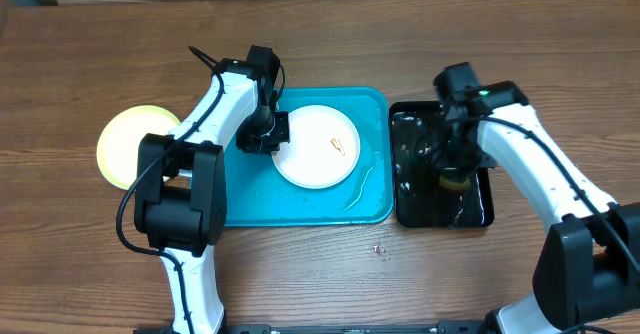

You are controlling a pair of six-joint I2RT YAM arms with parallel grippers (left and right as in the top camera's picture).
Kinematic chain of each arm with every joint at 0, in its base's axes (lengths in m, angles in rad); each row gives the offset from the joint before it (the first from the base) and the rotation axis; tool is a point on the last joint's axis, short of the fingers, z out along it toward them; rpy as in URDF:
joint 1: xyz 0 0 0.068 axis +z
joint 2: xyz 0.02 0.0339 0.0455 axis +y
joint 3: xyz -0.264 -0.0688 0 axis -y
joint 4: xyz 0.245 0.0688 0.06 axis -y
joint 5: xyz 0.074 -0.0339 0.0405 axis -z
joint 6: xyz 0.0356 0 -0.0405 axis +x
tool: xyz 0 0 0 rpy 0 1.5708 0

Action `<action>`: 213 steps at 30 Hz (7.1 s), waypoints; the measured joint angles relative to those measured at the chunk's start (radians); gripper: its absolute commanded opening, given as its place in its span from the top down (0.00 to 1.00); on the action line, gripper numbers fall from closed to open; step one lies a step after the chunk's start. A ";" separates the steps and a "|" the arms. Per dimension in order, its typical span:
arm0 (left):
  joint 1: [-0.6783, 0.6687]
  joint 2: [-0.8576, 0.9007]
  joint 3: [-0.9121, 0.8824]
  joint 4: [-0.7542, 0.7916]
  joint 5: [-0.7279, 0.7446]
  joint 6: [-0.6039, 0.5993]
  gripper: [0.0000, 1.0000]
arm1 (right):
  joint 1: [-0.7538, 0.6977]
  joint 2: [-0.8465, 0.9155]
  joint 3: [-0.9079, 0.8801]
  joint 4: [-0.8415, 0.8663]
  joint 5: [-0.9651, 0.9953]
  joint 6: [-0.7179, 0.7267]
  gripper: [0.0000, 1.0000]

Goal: Clean dirty plates on tray and stack at the side
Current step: 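Scrub the white plate with the sponge in the right gripper, then return the sponge to the black tray and raise the right gripper, then lift the white plate with the left gripper and carry it left, then lower the white plate onto the yellow plate stack and release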

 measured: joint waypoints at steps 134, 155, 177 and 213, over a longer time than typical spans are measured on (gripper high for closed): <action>-0.105 -0.126 -0.004 0.012 -0.283 -0.043 0.96 | -0.412 0.150 0.281 0.008 -0.179 -0.026 0.00; -0.475 -0.605 -0.004 -0.029 -0.963 -0.059 0.96 | -0.412 0.150 0.281 0.009 -0.179 -0.026 0.00; -0.686 -0.569 -0.004 -0.029 -1.324 -0.113 0.96 | -0.412 0.150 0.281 0.011 -0.179 -0.025 0.00; 0.783 -0.217 -0.004 0.024 -0.195 -0.151 0.09 | -0.412 0.150 0.281 0.011 -0.178 -0.026 0.00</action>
